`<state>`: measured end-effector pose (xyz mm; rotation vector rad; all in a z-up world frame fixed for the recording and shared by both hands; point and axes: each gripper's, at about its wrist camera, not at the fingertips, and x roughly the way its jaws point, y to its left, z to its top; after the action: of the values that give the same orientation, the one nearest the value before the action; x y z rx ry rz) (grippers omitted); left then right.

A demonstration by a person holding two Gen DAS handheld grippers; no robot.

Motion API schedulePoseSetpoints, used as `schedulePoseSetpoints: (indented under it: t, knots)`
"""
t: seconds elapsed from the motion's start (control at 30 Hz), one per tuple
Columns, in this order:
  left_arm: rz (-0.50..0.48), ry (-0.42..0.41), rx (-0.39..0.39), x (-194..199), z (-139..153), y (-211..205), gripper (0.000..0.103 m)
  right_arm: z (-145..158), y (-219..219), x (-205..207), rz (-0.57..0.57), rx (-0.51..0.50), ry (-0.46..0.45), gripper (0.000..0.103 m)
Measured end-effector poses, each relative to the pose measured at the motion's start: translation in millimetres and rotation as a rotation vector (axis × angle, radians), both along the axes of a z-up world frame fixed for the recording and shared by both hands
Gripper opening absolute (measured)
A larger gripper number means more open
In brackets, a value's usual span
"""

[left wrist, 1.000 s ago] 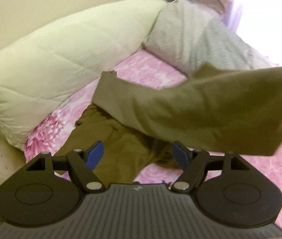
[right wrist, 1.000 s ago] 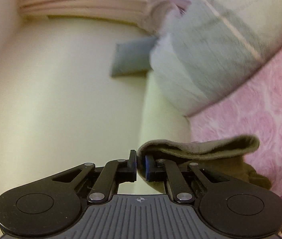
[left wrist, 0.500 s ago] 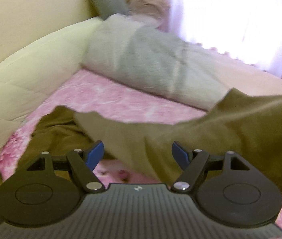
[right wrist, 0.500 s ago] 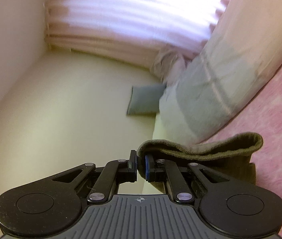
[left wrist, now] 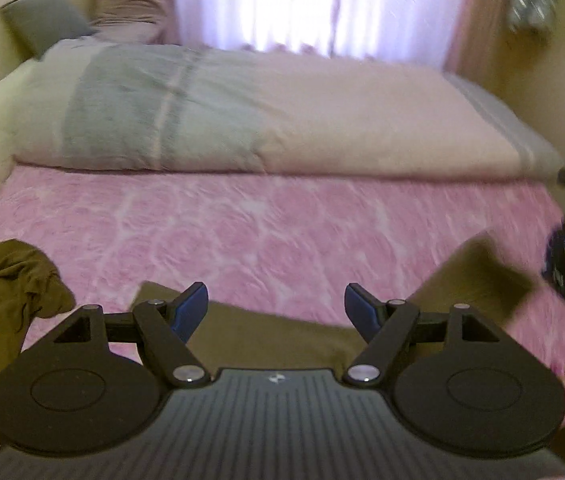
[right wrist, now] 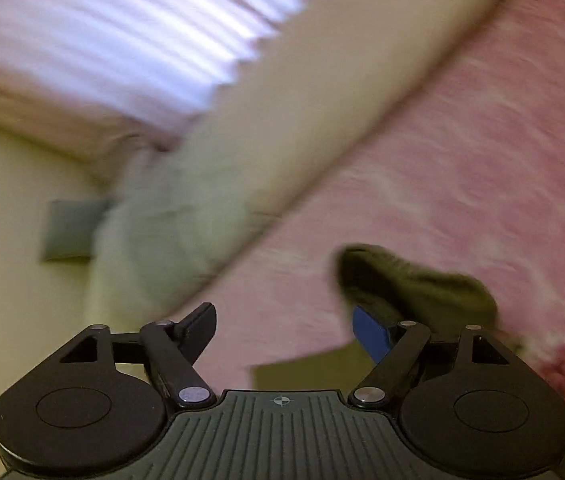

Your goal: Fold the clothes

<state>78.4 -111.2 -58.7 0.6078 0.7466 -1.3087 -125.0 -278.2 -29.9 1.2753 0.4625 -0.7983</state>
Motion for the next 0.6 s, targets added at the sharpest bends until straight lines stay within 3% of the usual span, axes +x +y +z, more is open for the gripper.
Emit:
schedulePoseSetpoints:
  t: [0.13, 0.33, 0.5, 0.6]
  knots:
    - [-0.031, -0.025, 0.097, -13.1, -21.4, 0.6, 0.072, -29.3, 40.4, -62.4, -0.063, -0.019, 0.104, 0.078]
    - [-0.125, -0.055, 0.153, -22.6, -31.3, 13.5, 0.073, -52.6, 114.9, -111.1, 0.009, -0.122, 0.354, 0.078]
    - [-0.193, -0.064, 0.156, -16.4, -29.7, 31.7, 0.072, -71.8, 170.0, -79.3, 0.044, -0.09, 0.363, 0.078]
    - [-0.207, -0.069, 0.159, -4.7, -27.6, 47.8, 0.073, -68.7, 197.1, -52.4, 0.09, -0.115, 0.372, 0.078]
